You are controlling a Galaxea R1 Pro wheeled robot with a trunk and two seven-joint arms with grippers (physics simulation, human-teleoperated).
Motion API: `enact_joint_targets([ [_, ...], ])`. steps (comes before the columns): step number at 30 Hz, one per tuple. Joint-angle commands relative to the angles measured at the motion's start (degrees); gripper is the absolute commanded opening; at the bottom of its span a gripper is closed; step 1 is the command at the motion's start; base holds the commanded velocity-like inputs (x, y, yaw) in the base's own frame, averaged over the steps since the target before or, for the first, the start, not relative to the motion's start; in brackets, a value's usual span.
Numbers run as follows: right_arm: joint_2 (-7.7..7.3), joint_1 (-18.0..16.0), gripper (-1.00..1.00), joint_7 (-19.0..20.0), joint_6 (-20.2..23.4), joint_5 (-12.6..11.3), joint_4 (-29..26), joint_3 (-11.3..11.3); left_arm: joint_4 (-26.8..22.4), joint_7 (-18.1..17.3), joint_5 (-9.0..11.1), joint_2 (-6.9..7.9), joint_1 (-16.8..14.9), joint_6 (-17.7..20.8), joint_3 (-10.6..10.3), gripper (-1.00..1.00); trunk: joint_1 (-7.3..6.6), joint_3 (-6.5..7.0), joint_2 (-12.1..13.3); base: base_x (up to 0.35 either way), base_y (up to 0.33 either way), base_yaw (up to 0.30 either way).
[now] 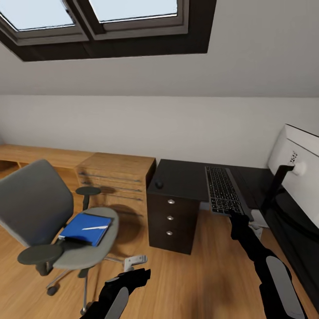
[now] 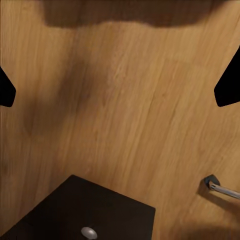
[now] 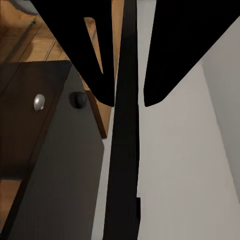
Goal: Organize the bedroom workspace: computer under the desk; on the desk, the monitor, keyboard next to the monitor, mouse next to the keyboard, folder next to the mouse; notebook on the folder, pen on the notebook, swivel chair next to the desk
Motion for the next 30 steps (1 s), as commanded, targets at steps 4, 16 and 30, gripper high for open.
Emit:
enact_joint_targets([
  [4, 0.08, -0.1, -1.0, -0.3, 0.3, -0.8, 0.0, -0.2, -0.1, 0.6, 0.6, 0.02, 0.0, 0.1, -0.1, 1.0, 0.03, -0.31, 0.0, 0.227, 0.0, -0.164],
  [16, 0.12, -0.1, -1.0, -0.3, 0.3, -0.8, 0.1, -0.2, -0.1, 0.6, 0.7, 0.02, 0.0, 0.1, -0.1, 1.0, 0.03, -1.1, 0.0, 0.027, 0.0, -0.172],
  [30, 0.02, -0.1, -1.0, -0.3, 0.5, -0.7, 0.8, -0.2, -0.1, 0.6, 0.6, 0.02, 0.0, 0.1, -0.3, 1.0, 0.03, -1.19, 0.0, 0.219, -0.002, -0.016],
])
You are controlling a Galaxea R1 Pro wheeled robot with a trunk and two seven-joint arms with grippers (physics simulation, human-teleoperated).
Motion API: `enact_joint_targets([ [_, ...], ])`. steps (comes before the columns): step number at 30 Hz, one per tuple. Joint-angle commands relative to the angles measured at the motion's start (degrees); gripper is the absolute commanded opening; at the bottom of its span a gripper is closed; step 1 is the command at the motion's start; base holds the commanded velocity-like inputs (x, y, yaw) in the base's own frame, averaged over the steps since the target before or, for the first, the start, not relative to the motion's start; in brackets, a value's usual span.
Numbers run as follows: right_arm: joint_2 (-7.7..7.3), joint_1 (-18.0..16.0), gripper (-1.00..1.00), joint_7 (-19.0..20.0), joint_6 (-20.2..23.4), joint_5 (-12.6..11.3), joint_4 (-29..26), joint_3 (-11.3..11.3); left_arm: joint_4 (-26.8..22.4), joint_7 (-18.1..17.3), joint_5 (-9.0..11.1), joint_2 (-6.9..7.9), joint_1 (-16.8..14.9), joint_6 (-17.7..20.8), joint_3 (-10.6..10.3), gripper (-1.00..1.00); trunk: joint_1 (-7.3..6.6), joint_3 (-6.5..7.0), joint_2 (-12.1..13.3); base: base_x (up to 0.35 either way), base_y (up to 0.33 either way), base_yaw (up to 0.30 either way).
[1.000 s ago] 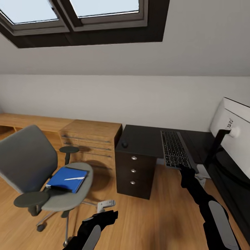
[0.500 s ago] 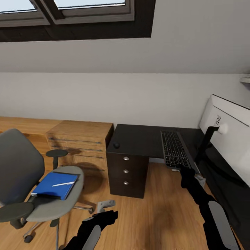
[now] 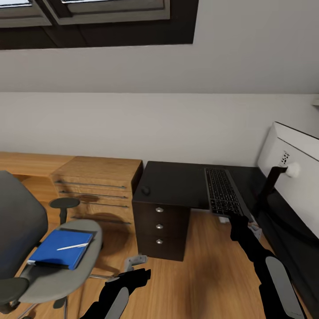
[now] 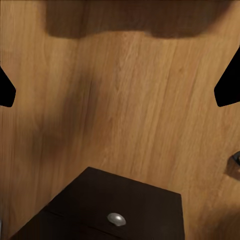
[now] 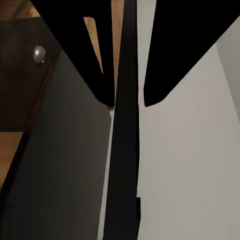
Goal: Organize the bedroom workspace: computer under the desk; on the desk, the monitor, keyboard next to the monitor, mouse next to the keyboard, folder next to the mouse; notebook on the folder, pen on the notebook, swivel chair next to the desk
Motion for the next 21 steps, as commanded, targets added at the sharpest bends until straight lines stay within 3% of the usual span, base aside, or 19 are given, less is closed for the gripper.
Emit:
enact_joint_targets([
  [1, 0.07, -0.1, -1.0, -0.3, 0.3, -0.8, 0.0, -0.2, -0.1, 0.6, 0.6, 0.02, 0.0, 0.1, -0.1, 1.0, 0.03, -0.06, 0.0, 0.32, -0.034, 0.0],
  [6, -0.07, -0.1, -1.0, -0.2, 0.4, -0.8, 0.6, -0.2, -0.2, 0.7, 0.7, 0.02, 0.0, 0.1, -0.4, 1.0, 0.03, -0.06, 0.0, 0.266, -0.053, 0.0],
  [12, -0.08, -0.1, -1.0, -0.1, 0.4, -0.8, 0.7, -0.2, -0.2, 0.8, 0.7, 0.01, 0.0, 0.1, -2.0, 1.0, 0.03, -0.06, 0.0, 0.053, -0.017, 0.0],
  [21, -0.05, -0.1, -1.0, -0.3, 0.3, -0.8, 0.8, -0.2, -0.3, 0.8, 0.7, 0.02, 0.0, 0.1, -2.4, 1.0, 0.03, -0.06, 0.0, 0.113, -0.001, 0.0],
])
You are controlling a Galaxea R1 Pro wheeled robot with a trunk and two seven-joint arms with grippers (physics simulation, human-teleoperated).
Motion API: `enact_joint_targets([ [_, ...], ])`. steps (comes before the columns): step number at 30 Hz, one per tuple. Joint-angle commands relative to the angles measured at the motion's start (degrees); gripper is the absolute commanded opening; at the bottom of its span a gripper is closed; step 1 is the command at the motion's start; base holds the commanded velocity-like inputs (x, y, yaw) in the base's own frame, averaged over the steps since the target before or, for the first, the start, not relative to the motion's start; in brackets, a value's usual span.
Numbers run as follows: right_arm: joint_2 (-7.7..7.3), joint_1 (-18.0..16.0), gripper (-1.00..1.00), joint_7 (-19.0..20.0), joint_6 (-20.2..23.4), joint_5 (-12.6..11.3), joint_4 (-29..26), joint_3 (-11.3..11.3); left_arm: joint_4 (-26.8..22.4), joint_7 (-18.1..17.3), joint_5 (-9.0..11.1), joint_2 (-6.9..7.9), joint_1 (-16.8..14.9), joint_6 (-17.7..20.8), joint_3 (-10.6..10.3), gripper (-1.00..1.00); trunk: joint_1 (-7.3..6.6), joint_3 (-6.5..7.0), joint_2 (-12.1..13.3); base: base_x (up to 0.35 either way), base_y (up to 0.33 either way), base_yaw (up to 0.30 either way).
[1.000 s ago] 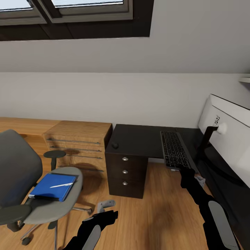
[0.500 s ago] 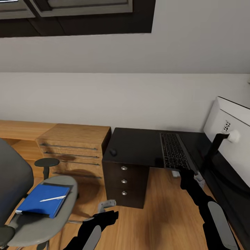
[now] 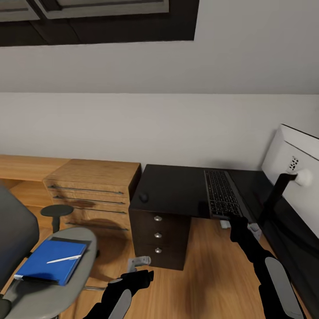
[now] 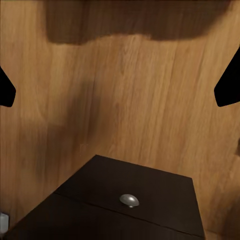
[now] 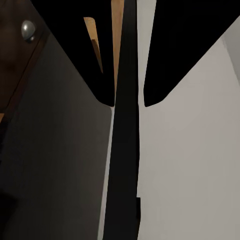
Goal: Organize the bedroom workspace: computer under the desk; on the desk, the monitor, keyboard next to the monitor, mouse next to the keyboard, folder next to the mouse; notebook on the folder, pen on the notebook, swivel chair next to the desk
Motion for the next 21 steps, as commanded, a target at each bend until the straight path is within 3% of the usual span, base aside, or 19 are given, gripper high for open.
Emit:
enact_joint_targets([
  [1, 0.08, -0.1, -1.0, -0.3, 0.2, -0.6, -0.1, -0.2, -0.1, 0.6, 0.6, 0.02, 0.0, 0.1, -0.1, 1.0, 0.03, -0.06, 0.0, 0.279, 0.0, 0.0],
  [14, -0.13, -0.1, -1.0, -0.3, 0.2, 0.2, 3.0, -0.1, -0.3, 0.2, 0.7, 0.02, 0.0, 0.1, -0.1, 1.0, 0.03, -0.06, 0.0, 0.268, 0.0, 0.0],
  [20, -0.09, -0.1, -1.0, 0.5, 0.1, 3.7, 3.3, -0.1, -3.3, 0.1, 1.2, 0.0, 0.0, 0.6, -0.1, 1.0, 0.03, -0.06, 0.0, 0.04, 0.0, 0.0],
  [21, -0.12, -0.1, -1.0, 3.0, 0.1, 5.0, 3.3, -0.1, -4.0, 0.2, 1.6, -0.08, 0.0, 0.6, -0.1, 1.0, 0.03, -0.06, 0.0, 0.002, 0.0, 0.0],
])
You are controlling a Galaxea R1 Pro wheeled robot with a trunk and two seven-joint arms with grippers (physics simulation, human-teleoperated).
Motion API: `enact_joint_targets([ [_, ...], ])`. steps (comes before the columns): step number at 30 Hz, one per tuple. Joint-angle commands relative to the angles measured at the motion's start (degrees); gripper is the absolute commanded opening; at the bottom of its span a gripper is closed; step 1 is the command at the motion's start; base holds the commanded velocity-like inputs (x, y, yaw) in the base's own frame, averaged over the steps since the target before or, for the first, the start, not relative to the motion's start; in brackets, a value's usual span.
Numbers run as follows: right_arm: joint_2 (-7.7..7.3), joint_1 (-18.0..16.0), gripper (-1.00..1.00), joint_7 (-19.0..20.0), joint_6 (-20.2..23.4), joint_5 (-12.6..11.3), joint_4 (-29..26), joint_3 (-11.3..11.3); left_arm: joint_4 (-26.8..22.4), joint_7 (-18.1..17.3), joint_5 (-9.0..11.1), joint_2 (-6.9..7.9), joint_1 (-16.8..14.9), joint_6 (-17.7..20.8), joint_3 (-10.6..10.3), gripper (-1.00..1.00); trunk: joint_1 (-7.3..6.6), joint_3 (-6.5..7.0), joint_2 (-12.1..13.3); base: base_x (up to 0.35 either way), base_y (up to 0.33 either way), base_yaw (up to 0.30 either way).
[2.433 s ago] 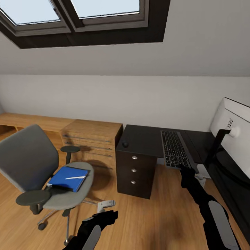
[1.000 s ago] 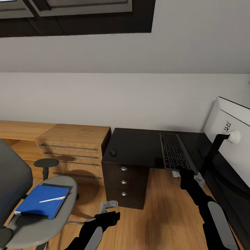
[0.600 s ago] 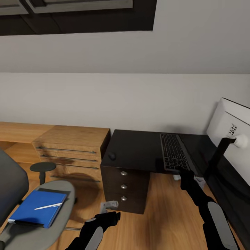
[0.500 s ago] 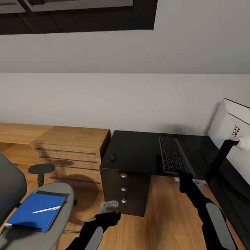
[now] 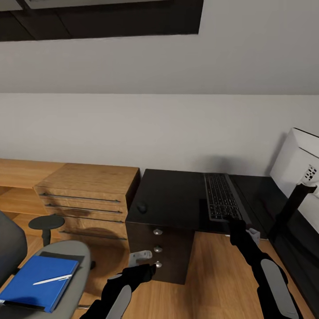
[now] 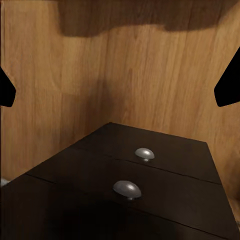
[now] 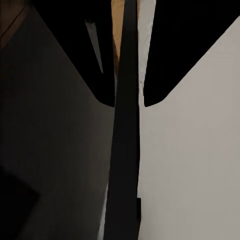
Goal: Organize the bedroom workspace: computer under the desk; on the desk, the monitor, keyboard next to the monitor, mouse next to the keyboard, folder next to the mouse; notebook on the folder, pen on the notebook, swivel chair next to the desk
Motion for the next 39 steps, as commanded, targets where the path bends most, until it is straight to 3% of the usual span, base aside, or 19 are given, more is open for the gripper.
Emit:
enact_joint_targets([
  [1, 0.08, 0.0, -1.0, 0.3, 0.4, 0.2, 0.0, -0.2, -0.2, 0.6, 0.9, 0.02, 0.0, 0.1, 0.0, 1.0, 0.0, -0.07, 0.0, 0.001, 0.0, 0.0],
  [34, 0.11, 0.0, -1.0, 1.2, 0.3, 1.1, 0.0, -0.2, -0.3, 0.8, 1.8, -0.06, 0.0, 0.0, 0.1, 1.0, 7.25, -5.99, -13.3, 0.0, 0.0, 0.0],
  [39, 0.11, 0.0, -1.0, 1.2, 0.3, 1.1, 0.0, -0.2, -0.3, 0.8, 1.8, -0.06, 0.0, 0.0, 0.1, 1.0, 7.25, -5.99, -13.3, 0.0, 0.0, 0.0],
])
